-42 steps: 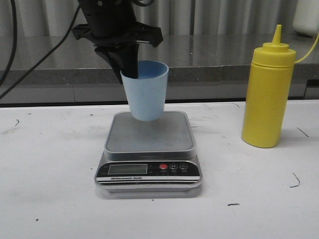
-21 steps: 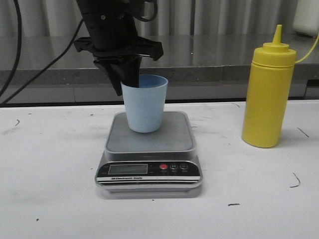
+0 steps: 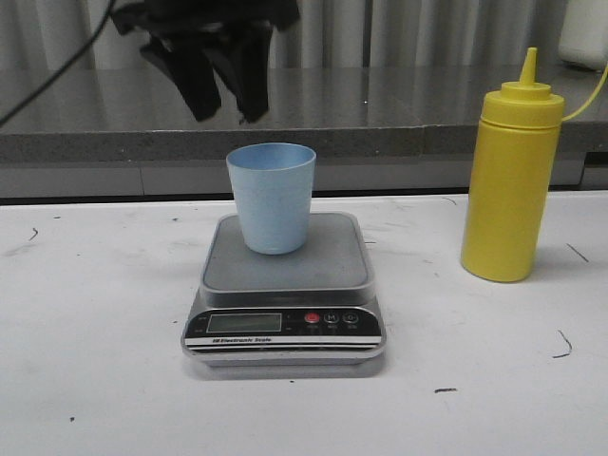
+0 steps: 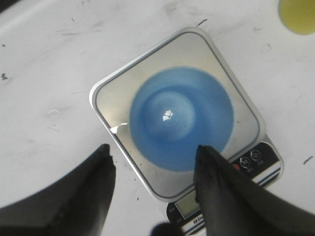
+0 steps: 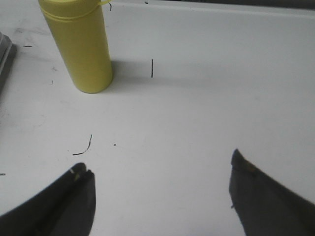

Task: Pour seasoning into cup on scale with both arms
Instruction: 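Open the left gripper and raise it away from the cup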

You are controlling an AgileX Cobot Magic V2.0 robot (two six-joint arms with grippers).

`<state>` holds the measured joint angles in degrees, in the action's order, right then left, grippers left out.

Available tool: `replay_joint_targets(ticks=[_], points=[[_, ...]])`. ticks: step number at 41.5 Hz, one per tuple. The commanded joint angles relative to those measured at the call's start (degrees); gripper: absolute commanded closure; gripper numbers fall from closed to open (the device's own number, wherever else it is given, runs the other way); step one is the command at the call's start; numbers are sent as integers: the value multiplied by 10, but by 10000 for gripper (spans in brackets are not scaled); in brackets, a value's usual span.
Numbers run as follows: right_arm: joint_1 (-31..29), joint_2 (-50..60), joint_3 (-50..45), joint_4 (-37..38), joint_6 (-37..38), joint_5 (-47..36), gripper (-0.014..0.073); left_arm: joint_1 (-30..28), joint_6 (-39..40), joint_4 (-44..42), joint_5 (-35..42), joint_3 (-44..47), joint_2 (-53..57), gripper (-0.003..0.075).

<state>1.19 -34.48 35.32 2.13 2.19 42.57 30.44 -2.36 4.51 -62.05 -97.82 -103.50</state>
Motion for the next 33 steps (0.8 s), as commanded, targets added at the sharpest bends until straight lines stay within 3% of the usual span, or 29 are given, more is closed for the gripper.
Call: replay_joint_targets(ticks=[1, 14, 33], points=[[-3, -4, 16, 9, -6, -33, 13, 2, 10, 4, 36, 28, 104, 352], [-3, -4, 16, 9, -6, -33, 13, 2, 34, -32, 115, 205, 318, 351], [-3, -4, 16, 9, -6, -33, 13, 2, 95, -73, 147, 415, 576, 351]])
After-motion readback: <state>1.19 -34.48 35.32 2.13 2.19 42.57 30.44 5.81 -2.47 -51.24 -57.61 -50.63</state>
